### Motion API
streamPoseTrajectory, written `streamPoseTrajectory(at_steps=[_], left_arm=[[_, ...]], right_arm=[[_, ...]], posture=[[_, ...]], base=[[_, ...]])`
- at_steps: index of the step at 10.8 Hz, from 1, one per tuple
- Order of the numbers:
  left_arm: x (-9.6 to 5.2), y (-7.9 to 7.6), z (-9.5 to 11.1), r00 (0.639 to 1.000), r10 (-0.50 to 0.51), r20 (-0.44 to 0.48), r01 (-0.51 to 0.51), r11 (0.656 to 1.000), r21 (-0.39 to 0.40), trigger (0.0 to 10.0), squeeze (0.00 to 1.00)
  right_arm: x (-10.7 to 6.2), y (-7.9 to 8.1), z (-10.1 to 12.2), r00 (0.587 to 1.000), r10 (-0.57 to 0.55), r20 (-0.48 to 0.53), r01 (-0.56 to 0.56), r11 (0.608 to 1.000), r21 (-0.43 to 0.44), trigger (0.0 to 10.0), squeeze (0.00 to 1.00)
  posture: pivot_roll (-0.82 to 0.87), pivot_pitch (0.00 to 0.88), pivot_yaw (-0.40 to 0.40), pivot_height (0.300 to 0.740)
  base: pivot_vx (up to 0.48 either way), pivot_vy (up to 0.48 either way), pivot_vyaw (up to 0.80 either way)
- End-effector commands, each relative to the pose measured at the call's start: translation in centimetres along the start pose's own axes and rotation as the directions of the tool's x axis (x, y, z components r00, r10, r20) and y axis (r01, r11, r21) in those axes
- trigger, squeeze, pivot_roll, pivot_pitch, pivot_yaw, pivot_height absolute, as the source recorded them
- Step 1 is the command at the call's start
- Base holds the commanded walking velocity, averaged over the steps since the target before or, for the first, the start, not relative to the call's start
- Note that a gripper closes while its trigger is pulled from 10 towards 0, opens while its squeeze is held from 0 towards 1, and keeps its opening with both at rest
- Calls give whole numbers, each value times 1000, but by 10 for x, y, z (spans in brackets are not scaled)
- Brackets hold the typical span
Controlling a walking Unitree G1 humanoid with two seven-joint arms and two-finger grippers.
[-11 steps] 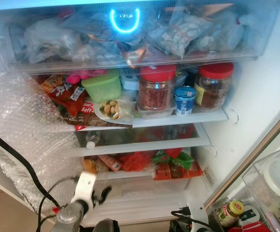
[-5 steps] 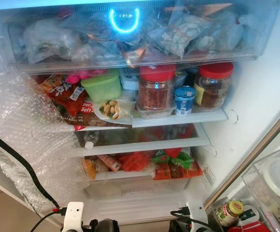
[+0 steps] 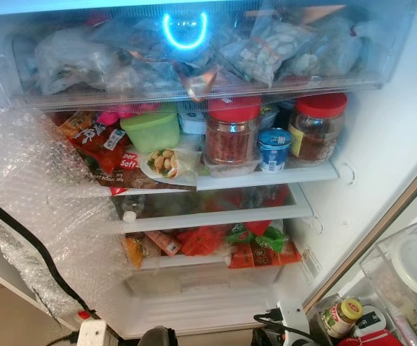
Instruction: Restocking fridge
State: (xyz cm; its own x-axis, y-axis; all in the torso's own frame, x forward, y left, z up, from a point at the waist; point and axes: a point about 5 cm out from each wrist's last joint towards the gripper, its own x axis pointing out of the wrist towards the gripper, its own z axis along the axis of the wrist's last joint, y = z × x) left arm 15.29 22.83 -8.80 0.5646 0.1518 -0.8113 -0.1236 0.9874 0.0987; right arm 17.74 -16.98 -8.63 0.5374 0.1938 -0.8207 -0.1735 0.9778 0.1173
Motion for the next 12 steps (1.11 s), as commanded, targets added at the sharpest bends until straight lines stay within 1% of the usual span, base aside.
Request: streamPoseTrajectory(at_steps=[1, 4, 12], left_arm=[[-2, 3, -10, 999, 14, -36, -14, 1000, -9, 10000, 0], [-3, 2, -14, 999, 5, -51, -5, 1000, 1, 10000, 0], [-3, 2, -17, 997, -7, -73, 9, 1000, 25, 10000, 0]], right_arm=[[-3, -2, -15, 998, -16, -61, 15, 1000, -22, 10000, 0], [-3, -1, -16, 998, -2, -67, 1, 1000, -2, 10000, 0], [-2, 0, -17, 997, -4, -75, 5, 1000, 13, 10000, 0]], posture=[[1, 0, 27, 640], [-1, 0, 26, 640], [-11, 0, 38, 640]], base=[[0, 244, 0], [0, 244, 688], [0, 242, 0]])
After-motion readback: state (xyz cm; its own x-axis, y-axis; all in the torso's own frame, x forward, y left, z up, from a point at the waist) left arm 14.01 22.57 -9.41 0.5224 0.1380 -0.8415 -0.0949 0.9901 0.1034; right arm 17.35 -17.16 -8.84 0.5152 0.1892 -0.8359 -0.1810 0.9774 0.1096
